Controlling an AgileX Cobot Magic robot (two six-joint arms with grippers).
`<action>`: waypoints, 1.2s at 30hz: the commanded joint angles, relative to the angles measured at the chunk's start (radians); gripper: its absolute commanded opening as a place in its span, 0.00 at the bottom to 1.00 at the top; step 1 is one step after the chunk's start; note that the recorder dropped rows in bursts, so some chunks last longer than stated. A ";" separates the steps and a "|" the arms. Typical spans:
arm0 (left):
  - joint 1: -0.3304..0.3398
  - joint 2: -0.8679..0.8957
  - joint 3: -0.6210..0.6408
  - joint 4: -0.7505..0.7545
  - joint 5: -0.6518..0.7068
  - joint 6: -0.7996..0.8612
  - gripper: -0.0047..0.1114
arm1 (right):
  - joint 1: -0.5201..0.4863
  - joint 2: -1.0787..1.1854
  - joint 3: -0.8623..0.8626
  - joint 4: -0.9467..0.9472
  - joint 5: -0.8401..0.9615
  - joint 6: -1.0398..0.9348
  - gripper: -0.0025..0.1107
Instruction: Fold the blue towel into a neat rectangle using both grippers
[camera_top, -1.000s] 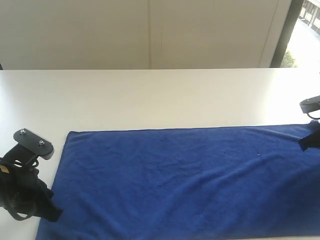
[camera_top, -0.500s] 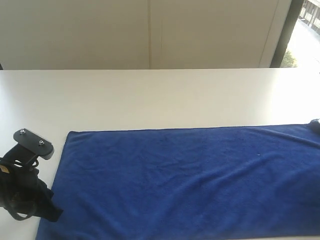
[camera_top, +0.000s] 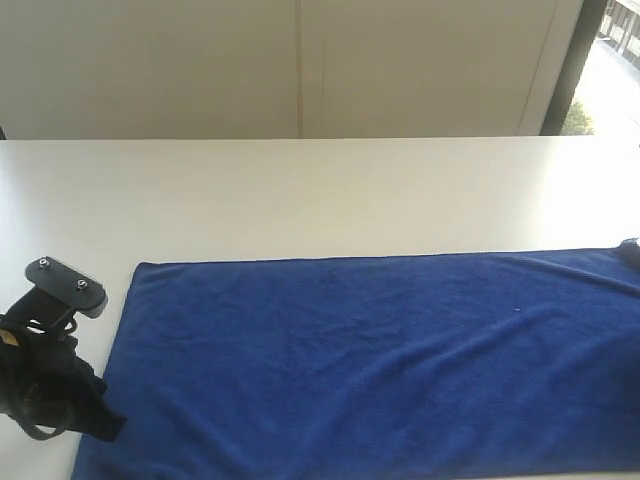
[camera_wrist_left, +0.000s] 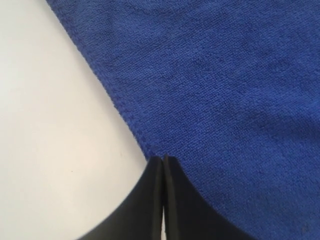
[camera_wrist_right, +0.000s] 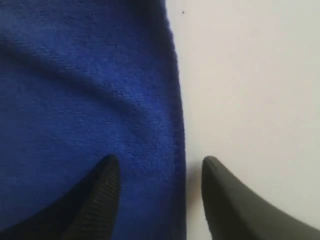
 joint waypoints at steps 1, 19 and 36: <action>-0.008 -0.010 0.006 -0.012 0.007 -0.008 0.04 | -0.005 0.004 0.003 0.004 0.003 -0.012 0.43; -0.008 -0.010 0.006 -0.012 -0.004 -0.008 0.04 | -0.019 -0.028 0.016 -0.004 0.040 -0.044 0.43; -0.008 -0.010 0.006 -0.012 -0.020 -0.008 0.04 | -0.033 0.012 0.028 0.006 0.026 -0.043 0.35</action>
